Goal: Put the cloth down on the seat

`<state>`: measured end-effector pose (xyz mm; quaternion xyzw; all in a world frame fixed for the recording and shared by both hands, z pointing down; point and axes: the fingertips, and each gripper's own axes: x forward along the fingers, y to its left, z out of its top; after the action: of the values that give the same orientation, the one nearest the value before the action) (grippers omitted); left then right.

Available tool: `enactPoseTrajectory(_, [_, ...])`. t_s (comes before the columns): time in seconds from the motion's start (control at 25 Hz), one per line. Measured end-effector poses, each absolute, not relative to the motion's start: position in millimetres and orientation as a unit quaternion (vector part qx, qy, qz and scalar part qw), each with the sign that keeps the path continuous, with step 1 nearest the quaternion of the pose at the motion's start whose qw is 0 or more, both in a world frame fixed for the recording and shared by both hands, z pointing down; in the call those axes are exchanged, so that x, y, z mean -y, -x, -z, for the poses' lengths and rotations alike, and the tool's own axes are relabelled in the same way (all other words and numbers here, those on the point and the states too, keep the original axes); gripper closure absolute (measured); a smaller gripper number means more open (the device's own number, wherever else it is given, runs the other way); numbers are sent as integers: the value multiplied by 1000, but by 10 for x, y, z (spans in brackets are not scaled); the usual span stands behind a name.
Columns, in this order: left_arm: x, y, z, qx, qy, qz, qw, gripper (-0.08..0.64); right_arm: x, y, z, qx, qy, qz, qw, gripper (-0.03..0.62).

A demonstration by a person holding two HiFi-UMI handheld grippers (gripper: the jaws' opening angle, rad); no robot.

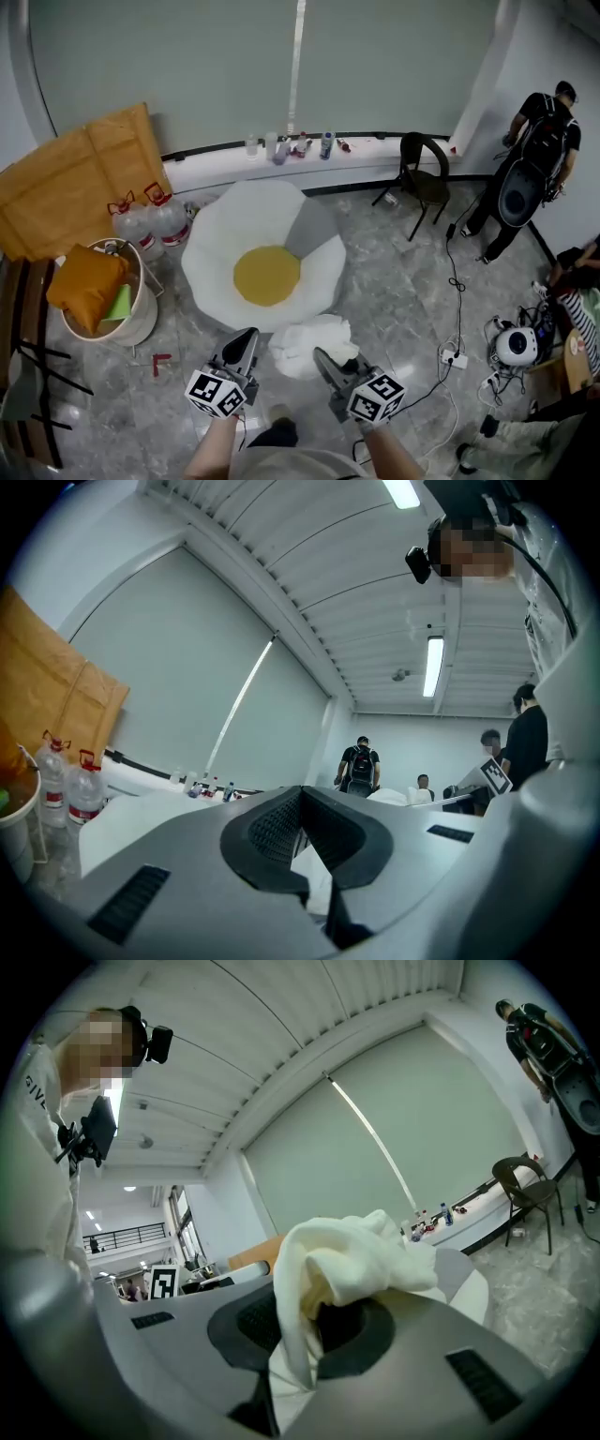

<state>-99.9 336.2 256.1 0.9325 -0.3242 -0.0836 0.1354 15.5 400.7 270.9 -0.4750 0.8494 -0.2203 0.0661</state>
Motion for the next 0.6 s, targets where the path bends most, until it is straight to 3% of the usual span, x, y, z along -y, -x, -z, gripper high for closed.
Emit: enactPoseTrajectory(0.6, [-2419,1077,-2669,330,-930,80,144,546,-3029,-153,-2800,-846,473,236,73,529])
